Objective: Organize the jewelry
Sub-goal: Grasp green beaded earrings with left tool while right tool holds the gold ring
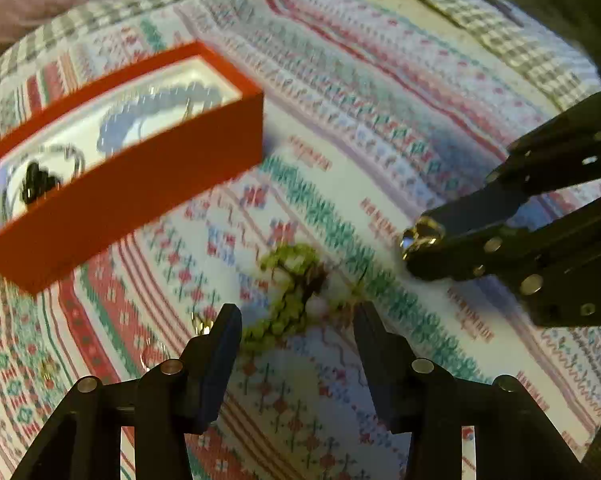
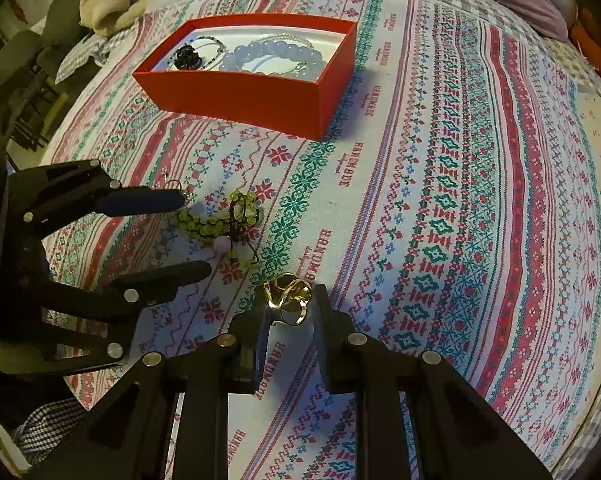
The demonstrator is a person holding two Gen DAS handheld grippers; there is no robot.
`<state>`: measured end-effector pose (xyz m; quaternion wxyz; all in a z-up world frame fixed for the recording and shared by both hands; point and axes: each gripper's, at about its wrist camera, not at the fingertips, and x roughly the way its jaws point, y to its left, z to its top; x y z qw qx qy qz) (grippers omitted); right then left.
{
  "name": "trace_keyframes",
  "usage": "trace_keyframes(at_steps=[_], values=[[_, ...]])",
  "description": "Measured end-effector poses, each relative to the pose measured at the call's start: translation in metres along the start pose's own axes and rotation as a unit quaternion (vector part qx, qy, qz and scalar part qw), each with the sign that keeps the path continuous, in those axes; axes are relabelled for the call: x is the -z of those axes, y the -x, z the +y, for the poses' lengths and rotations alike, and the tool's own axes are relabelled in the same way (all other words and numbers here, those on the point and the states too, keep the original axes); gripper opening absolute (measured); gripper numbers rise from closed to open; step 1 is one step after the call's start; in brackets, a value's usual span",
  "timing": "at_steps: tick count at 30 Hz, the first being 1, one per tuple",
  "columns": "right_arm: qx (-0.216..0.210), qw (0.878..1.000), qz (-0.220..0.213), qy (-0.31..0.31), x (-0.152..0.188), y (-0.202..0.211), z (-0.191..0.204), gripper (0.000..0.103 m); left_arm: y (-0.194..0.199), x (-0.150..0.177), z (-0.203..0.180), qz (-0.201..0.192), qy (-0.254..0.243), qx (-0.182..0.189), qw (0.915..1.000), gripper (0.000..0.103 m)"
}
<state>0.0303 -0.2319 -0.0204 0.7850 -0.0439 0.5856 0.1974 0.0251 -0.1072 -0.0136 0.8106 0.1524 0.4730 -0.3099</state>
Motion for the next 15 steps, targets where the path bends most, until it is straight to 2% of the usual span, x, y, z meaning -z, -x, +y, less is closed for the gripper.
trace_keyframes(at_steps=[5,8,11,13,15], values=[[-0.003,1.0,0.0,-0.005,0.0,0.001,-0.003,0.022,-0.011,-0.005,-0.002,0.006,-0.008,0.011,0.9999,0.049],[-0.003,1.0,0.002,-0.006,0.001,0.0,-0.003,0.022,-0.024,-0.006,-0.002,0.021,-0.006,0.017,0.9996,0.044],[-0.003,1.0,0.004,-0.008,0.001,0.0,-0.003,0.022,-0.032,-0.007,-0.004,0.027,-0.009,0.008,0.9996,0.037],[-0.003,1.0,0.004,-0.009,0.001,-0.001,-0.003,0.022,-0.032,-0.008,-0.005,0.029,-0.009,-0.002,0.9995,0.022],[-0.003,1.0,0.004,-0.01,0.001,0.0,-0.005,0.022,-0.031,-0.007,-0.003,0.035,-0.003,-0.006,0.9994,0.016]])
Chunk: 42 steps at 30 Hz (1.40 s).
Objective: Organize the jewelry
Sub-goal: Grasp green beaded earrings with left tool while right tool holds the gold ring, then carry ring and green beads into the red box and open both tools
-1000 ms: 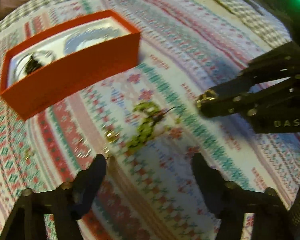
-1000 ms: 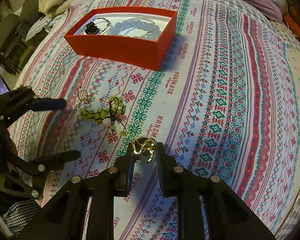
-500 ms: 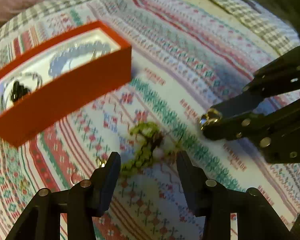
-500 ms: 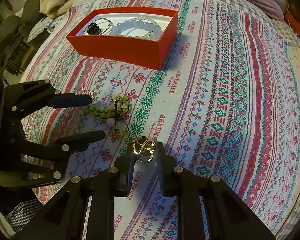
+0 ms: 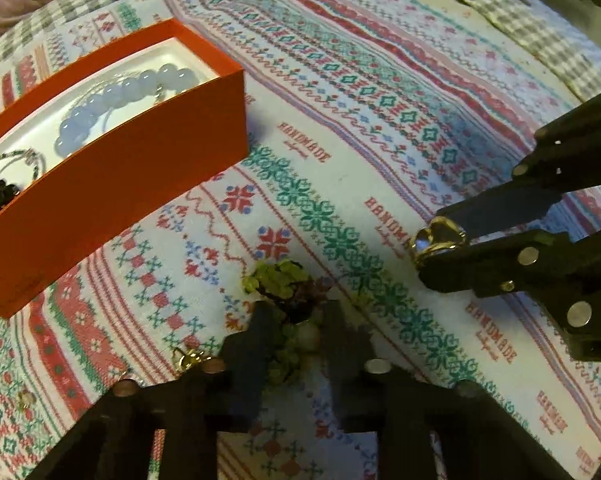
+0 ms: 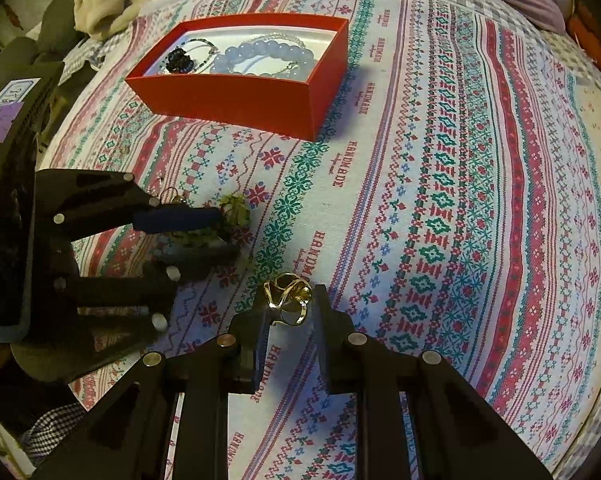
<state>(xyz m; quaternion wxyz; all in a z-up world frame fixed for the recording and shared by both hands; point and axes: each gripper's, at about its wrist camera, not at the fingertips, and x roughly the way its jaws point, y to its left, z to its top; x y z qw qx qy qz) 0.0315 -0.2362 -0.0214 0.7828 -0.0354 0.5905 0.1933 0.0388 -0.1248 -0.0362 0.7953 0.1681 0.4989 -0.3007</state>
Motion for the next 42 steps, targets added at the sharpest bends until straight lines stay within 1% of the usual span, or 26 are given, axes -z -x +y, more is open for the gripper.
trace_keyframes(at_steps=[2,3,7,10,19,31,42], values=[[0.0,1.0,-0.001,-0.001,0.0,0.001,-0.001,0.022,0.002,0.001,0.003,0.002,0.008,0.002,1.0,0.012],[0.0,1.0,-0.002,-0.002,0.0,0.001,-0.001,0.022,0.004,0.002,0.004,0.004,0.011,0.003,0.9999,0.008],[-0.001,1.0,-0.007,-0.003,-0.001,0.006,-0.001,0.022,0.013,0.006,0.01,0.004,0.031,0.014,0.9994,0.008],[-0.004,1.0,-0.014,-0.003,-0.002,0.012,0.0,0.022,0.025,0.009,0.014,-0.005,0.045,0.023,0.9987,0.008],[-0.015,0.999,-0.031,-0.001,-0.009,0.024,0.005,0.022,0.055,0.004,0.03,-0.034,0.087,0.035,0.995,0.008],[-0.028,0.997,-0.065,-0.014,-0.029,0.042,0.009,0.022,0.087,-0.005,0.057,-0.069,0.121,0.021,0.9901,0.008],[-0.036,0.996,-0.08,-0.029,-0.045,0.043,0.012,0.022,0.098,-0.007,0.079,-0.086,0.154,0.012,0.9842,0.008]])
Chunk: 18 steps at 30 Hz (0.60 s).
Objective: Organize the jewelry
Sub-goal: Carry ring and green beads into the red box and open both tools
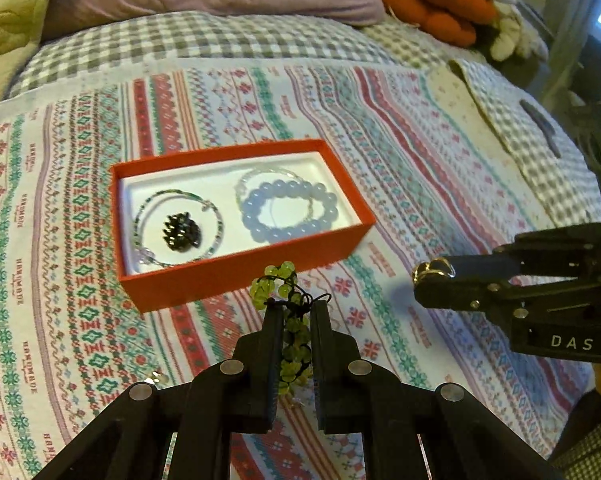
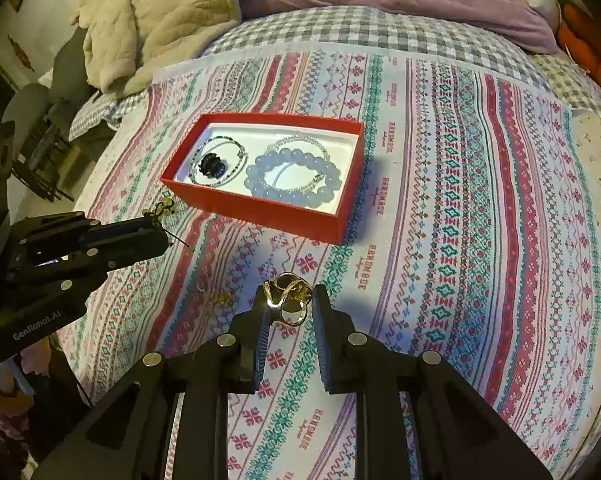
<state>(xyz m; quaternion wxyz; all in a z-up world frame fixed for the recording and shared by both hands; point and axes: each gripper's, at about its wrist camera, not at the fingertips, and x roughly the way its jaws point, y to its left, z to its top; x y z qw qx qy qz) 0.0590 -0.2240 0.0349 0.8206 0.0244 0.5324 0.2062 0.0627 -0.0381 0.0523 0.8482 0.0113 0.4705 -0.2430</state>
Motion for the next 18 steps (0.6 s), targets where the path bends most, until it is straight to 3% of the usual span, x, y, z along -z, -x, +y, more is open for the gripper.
trace_keyframes(at_steps=[18], values=[[-0.008,1.0,-0.02,-0.013,-0.033,-0.018,0.007,0.022,-0.013,-0.018,0.037,-0.009,0.052,-0.025,0.9983,0.008]])
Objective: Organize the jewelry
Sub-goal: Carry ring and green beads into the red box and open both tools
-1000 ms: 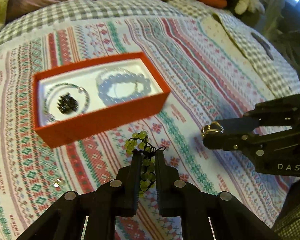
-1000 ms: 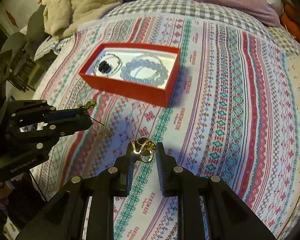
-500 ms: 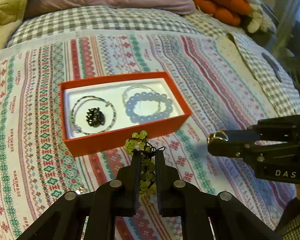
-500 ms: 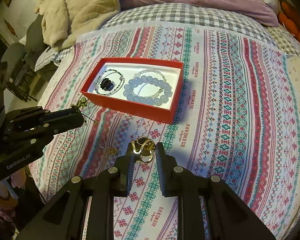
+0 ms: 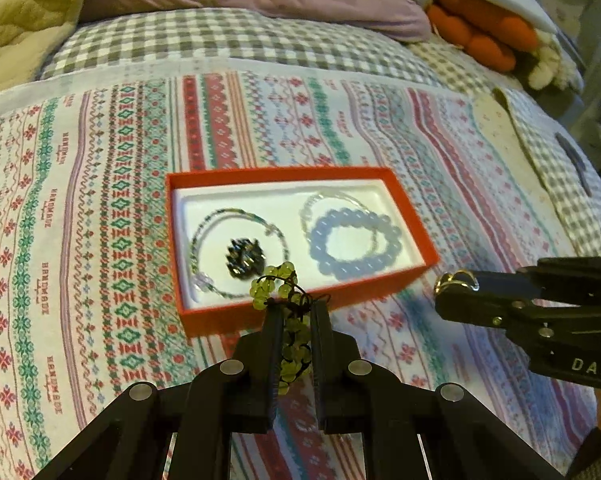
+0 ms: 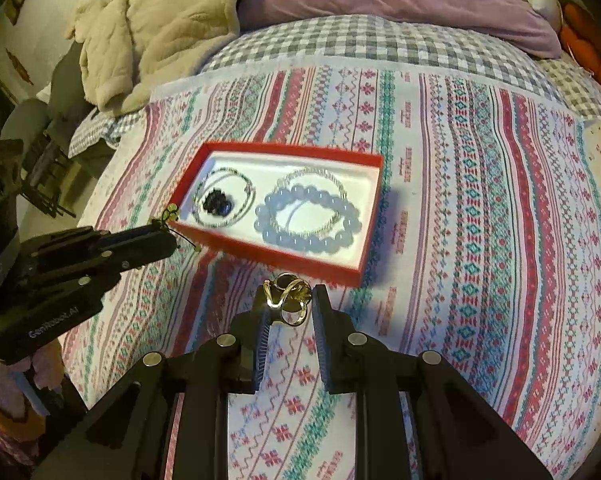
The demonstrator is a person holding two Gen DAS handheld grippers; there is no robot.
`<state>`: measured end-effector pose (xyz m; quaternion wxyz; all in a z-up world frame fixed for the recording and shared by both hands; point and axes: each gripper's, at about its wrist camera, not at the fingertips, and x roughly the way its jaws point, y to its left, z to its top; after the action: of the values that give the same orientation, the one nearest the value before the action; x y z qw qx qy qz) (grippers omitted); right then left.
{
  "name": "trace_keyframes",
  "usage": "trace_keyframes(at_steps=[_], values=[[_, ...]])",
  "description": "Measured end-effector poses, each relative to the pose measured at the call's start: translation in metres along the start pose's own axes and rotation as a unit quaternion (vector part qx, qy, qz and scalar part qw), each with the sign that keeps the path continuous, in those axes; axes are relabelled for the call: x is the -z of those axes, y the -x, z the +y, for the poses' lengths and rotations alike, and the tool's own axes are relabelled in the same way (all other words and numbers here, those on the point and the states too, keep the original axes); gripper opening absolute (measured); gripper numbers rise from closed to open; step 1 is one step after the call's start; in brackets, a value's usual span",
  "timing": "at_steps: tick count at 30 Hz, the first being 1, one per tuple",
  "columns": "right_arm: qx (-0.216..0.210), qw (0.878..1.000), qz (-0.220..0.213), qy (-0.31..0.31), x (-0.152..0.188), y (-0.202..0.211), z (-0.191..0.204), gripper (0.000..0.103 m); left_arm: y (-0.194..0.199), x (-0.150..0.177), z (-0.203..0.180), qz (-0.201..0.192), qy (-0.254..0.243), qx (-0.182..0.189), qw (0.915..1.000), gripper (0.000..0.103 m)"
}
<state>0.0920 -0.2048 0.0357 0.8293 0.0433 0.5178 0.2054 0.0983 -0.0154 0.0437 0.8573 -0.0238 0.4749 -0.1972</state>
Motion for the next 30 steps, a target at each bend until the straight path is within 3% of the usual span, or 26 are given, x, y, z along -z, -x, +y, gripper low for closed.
trace_keyframes(at_steps=[11,21,26,28,30], values=[[0.012,0.999,-0.023,-0.026,-0.03,-0.032,-0.011,0.022,-0.028,-0.02,0.011,-0.015,0.018,-0.017,0.9996,0.008],[0.019,0.999,-0.019,-0.026,-0.036,-0.044,-0.017,0.023,-0.037,-0.028,0.016,-0.028,0.01,-0.02,0.9994,0.009],[0.017,0.999,-0.016,-0.023,-0.035,-0.04,-0.014,0.026,-0.035,-0.029,0.015,-0.026,0.008,-0.021,0.9994,0.021],[0.014,1.0,-0.016,-0.018,-0.035,-0.037,-0.011,0.028,-0.032,-0.028,0.015,-0.028,0.005,-0.019,0.9994,0.03],[0.013,1.0,-0.017,-0.014,-0.033,-0.034,-0.009,0.034,-0.028,-0.027,0.014,-0.031,0.002,-0.019,0.9994,0.034]])
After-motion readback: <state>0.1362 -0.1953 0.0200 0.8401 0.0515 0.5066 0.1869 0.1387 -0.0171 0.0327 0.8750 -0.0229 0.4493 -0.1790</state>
